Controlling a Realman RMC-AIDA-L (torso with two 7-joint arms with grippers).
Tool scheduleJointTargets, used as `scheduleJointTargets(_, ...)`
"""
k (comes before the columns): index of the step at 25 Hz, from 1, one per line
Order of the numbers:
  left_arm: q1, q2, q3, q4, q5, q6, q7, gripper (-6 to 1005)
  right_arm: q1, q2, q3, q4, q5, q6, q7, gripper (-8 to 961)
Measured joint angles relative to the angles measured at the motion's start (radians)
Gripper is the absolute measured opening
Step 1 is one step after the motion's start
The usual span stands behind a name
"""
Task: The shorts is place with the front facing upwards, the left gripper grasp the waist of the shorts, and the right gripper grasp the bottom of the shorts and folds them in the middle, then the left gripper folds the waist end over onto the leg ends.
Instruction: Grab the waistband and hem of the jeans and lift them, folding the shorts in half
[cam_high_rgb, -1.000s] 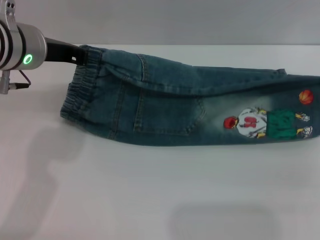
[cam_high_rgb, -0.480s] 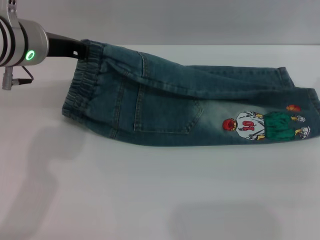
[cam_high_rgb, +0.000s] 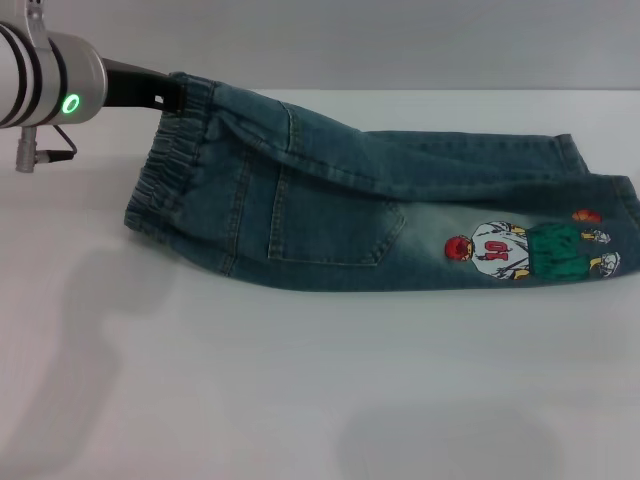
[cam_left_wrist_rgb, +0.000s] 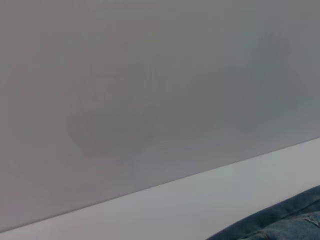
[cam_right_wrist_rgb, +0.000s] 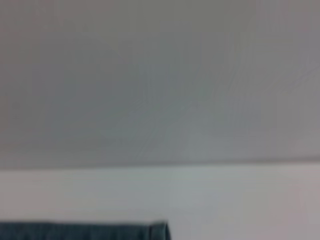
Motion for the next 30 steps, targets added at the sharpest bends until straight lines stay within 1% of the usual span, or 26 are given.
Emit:
scheduleJointTargets(2,-0.012,0.000,0.006,0.010,0.000,0.000,0.000,42,0.002,0.002,0.002,-0.041,0.011,0.002,0.001,-1)
scheduleJointTargets(4,-0.013,0.000,0.007,0.011,0.000,0.000,0.000,44,-0.004,0.005,0.002,-0.053,0.023,-0.003,0.003,40)
scheduleJointTargets(8,-0.016,0.000,0.009,0.014,0.001,-0.003,0.000,48,-0.033,0.004,0.008,-0.019,0.040,-0.013,0.038,123)
scheduleJointTargets(13,-0.017,0.001,0.012,0.016,0.001,-0.008,0.000,54,-0.043,0.003,0.026,-0.011,0.029,-0.011,0.062,339)
scheduleJointTargets(24,-0.028,0.000,0.013,0.024,-0.001,-0.011,0.004,66,0.000,0.002,0.022,-0.114,0.030,-0.030,0.058,569)
scheduleJointTargets(29,-0.032,0.000,0.013,0.028,-0.002,-0.011,0.015,72,0.023,0.002,0.019,-0.149,0.030,-0.038,0.055,635)
scheduleJointTargets(30,-0.032,0.000,0.013,0.028,-0.002,-0.011,0.015,73,0.028,0.002,0.019,-0.158,0.031,-0.039,0.054,635)
